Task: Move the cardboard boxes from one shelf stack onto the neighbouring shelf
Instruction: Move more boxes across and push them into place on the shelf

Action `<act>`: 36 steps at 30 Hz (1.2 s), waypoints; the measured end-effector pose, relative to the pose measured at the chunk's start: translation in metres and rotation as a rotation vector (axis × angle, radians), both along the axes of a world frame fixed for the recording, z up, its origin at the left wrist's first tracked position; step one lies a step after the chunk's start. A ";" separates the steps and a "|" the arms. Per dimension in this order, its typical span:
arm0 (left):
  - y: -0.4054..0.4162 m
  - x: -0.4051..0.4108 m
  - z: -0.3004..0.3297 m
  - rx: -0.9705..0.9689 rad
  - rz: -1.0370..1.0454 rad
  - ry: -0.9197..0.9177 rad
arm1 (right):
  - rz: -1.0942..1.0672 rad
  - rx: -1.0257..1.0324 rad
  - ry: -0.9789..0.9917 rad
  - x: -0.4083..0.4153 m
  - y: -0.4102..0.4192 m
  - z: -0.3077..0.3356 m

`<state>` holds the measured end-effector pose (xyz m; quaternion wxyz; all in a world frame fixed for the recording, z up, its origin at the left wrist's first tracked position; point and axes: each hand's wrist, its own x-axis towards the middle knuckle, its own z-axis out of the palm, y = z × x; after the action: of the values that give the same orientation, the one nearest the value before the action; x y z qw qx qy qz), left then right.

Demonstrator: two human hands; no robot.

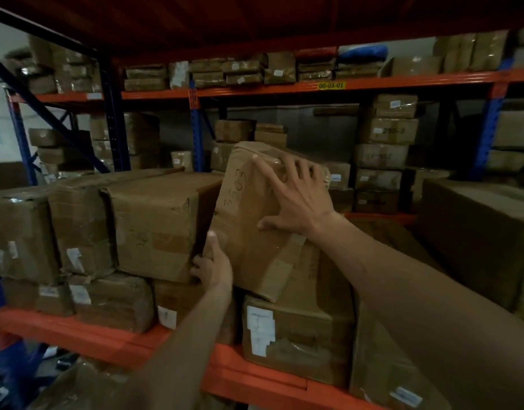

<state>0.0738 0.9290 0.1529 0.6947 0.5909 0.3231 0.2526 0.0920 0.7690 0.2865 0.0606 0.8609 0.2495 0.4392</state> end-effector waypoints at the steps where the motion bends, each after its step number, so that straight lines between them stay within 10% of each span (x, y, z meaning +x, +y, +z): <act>1: 0.001 0.004 0.005 -0.073 0.006 -0.016 | -0.003 0.051 0.004 0.001 -0.009 -0.002; 11: -0.013 0.017 0.056 -0.456 -0.071 -0.185 | -0.111 0.492 0.164 -0.012 -0.066 -0.026; 19: 0.001 0.035 0.097 0.011 -0.049 -0.140 | -0.146 1.024 0.207 -0.028 -0.057 -0.088; 36: 0.034 0.028 0.064 0.621 -0.196 -0.038 | -0.288 1.238 0.341 -0.057 -0.016 -0.146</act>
<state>0.1015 0.9635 0.2168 0.5081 0.7980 0.1594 0.2821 0.0345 0.7532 0.1403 -0.4280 0.8190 -0.1607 0.3467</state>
